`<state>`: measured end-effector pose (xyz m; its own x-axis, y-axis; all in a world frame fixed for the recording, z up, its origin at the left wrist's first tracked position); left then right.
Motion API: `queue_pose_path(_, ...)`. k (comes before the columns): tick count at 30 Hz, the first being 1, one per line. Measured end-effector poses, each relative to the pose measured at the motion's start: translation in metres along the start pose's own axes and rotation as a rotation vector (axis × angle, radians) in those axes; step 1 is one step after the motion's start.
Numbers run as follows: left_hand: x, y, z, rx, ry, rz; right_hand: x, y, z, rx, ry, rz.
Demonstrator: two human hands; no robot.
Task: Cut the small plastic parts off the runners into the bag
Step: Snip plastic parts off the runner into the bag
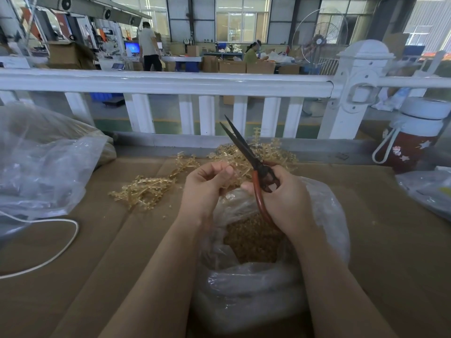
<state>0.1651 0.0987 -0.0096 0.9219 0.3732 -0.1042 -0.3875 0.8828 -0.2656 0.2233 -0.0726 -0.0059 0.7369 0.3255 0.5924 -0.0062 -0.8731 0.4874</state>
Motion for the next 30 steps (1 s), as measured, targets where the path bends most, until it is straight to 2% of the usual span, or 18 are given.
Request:
queue_pose_path(9,-0.002,0.002,0.005,-0.120,-0.029,-0.020,0.000,-0.004,-0.021,-0.355,0.226,-0.108)
queue_pose_path(30,-0.001,-0.007,0.003,-0.164,-0.007,-0.136,-0.002,0.000,-0.020,-0.330,0.222,-0.037)
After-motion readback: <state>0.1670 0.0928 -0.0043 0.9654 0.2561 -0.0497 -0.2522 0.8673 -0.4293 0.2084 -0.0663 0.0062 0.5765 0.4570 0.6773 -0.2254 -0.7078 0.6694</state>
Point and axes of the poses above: each hand's wrist, its own x-axis towards the middle knuckle, its own y-axis out of the back of the hand, z = x × y, the point moved 10 cm from there along x, towards the middle knuckle, and after that the axes turned 15 degrees about y, right-handed, at the moved point
